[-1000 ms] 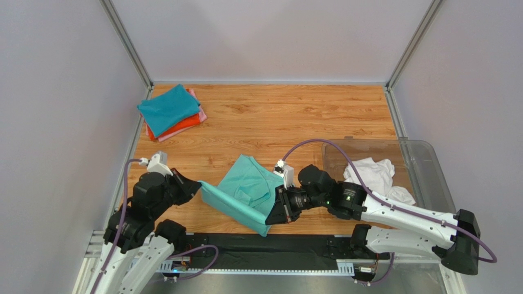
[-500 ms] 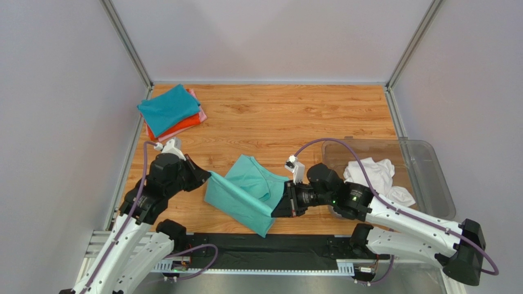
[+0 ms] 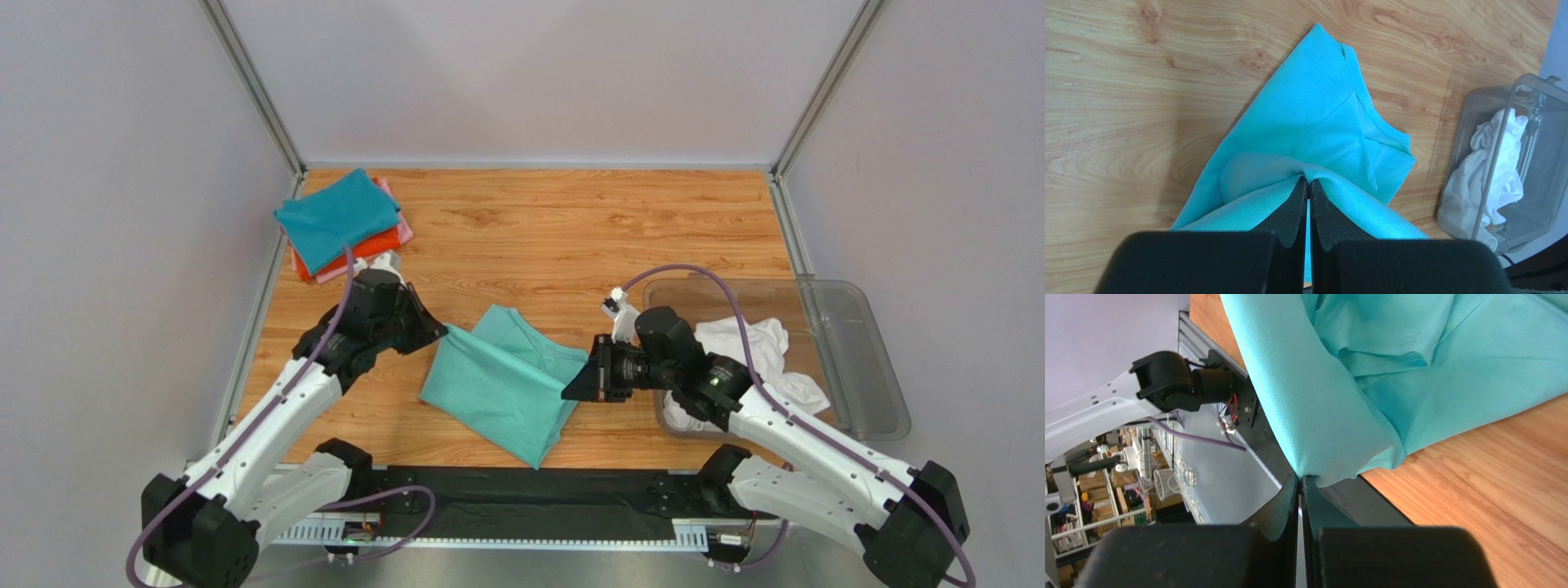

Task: Fold and stack the t-shirts
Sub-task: Fold the tshirt

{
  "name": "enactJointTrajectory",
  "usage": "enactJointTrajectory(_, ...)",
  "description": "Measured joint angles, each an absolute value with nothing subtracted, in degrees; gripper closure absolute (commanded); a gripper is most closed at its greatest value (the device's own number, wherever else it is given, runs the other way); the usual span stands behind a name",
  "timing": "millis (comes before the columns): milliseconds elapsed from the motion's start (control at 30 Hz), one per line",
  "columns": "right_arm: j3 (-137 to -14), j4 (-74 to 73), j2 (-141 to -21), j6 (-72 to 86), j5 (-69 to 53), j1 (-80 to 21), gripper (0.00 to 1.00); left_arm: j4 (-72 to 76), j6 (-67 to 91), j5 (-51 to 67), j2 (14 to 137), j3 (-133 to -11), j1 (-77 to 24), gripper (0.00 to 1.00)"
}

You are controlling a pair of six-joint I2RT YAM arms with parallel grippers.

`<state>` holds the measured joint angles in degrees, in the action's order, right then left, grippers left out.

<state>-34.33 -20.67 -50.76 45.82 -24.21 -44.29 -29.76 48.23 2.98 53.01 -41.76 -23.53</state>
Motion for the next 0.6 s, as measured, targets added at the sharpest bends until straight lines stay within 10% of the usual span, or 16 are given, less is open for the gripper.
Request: enactJointTrajectory(600, -33.8, -23.5, -60.5, 40.1, -11.7, -34.9, 1.00, -21.6, 45.9, 5.6, 74.0, -51.5, -25.7, 1.00)
